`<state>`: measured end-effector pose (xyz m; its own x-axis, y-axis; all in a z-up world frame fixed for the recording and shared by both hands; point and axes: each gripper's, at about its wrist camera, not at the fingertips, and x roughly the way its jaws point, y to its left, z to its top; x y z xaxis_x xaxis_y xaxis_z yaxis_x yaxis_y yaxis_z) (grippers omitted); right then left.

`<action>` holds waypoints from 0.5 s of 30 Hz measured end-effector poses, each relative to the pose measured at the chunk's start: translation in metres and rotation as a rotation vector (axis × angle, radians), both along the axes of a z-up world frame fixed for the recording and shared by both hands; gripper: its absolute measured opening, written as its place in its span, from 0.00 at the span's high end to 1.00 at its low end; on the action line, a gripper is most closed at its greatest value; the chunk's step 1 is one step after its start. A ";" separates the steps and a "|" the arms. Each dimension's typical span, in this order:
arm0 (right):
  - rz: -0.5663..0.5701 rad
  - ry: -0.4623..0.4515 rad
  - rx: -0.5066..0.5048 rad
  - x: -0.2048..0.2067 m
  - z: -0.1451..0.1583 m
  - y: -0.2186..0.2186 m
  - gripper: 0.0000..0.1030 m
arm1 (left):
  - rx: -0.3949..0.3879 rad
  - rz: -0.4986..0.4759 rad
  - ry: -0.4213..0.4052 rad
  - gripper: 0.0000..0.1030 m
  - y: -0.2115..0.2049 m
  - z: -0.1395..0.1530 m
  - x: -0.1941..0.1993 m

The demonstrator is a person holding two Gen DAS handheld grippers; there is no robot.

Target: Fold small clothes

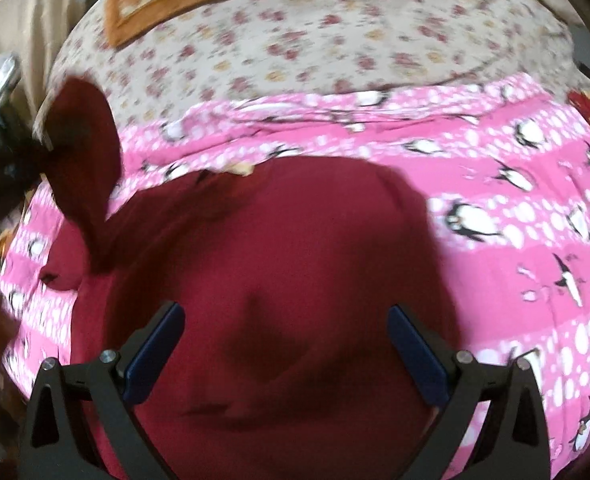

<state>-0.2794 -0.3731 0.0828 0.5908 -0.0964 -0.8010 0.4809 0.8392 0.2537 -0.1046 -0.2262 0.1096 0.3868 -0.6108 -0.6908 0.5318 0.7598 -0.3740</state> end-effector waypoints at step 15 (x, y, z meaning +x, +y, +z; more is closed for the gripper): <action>0.030 -0.021 0.036 0.025 0.002 -0.015 0.00 | 0.164 0.091 -0.095 0.80 0.098 -0.005 -0.011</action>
